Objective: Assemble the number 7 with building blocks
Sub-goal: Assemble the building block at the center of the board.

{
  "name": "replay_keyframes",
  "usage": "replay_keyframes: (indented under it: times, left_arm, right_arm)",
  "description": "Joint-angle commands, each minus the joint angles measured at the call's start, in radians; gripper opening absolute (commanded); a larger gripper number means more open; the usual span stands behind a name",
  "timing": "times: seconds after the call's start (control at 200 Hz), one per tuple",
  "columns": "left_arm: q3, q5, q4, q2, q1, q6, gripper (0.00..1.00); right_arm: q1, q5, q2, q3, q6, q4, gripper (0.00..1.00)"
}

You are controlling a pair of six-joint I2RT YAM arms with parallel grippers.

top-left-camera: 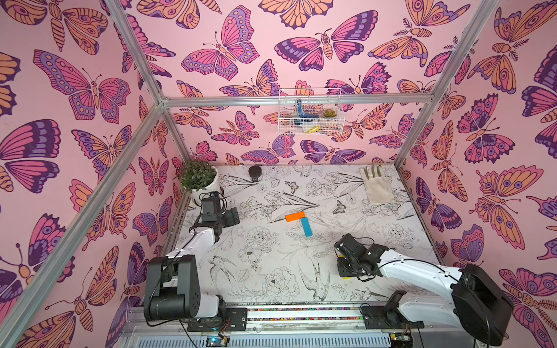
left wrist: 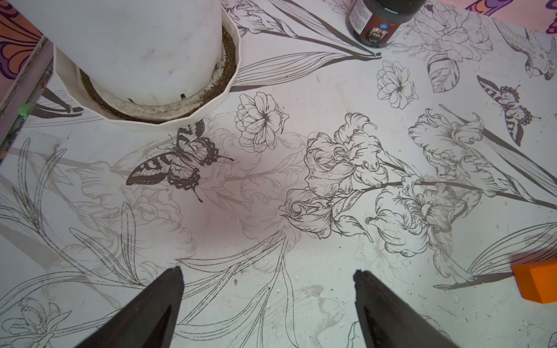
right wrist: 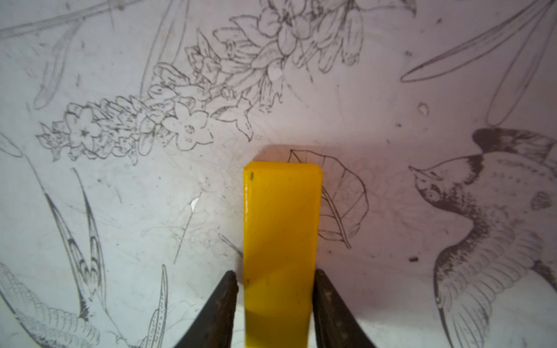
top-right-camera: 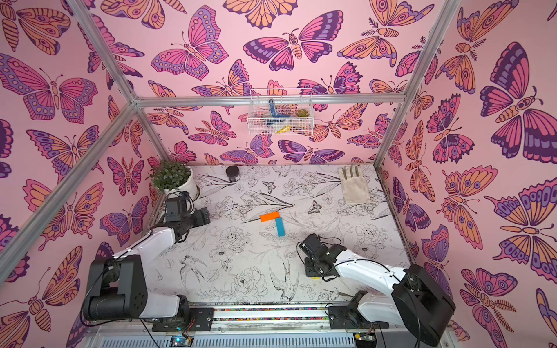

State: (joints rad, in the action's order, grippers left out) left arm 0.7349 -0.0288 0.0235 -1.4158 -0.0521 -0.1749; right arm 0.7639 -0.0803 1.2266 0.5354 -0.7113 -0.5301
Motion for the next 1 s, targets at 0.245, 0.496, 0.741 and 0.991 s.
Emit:
replay_keyframes:
  times: [0.245,0.496,0.741,0.991]
  left_arm:
    - [-0.006,0.012,-0.003,0.002,0.003,0.011,0.94]
    - [-0.007,0.015,-0.004,0.002,0.003,0.011,0.94]
    - [-0.003,0.015,-0.003,-0.006,0.003,0.014,0.94]
    - [-0.001,0.015,-0.003,-0.009,0.003,0.015,0.94]
  right_arm:
    - [0.060,0.051,0.125,0.084,-0.010,0.102,0.22]
    - [0.111,0.131,0.401,0.279,0.033,0.188,0.23]
    - [0.110,0.148,0.523,0.374,0.075,0.182,0.23]
    - [0.079,0.136,0.530,0.381,0.098,0.150,0.20]
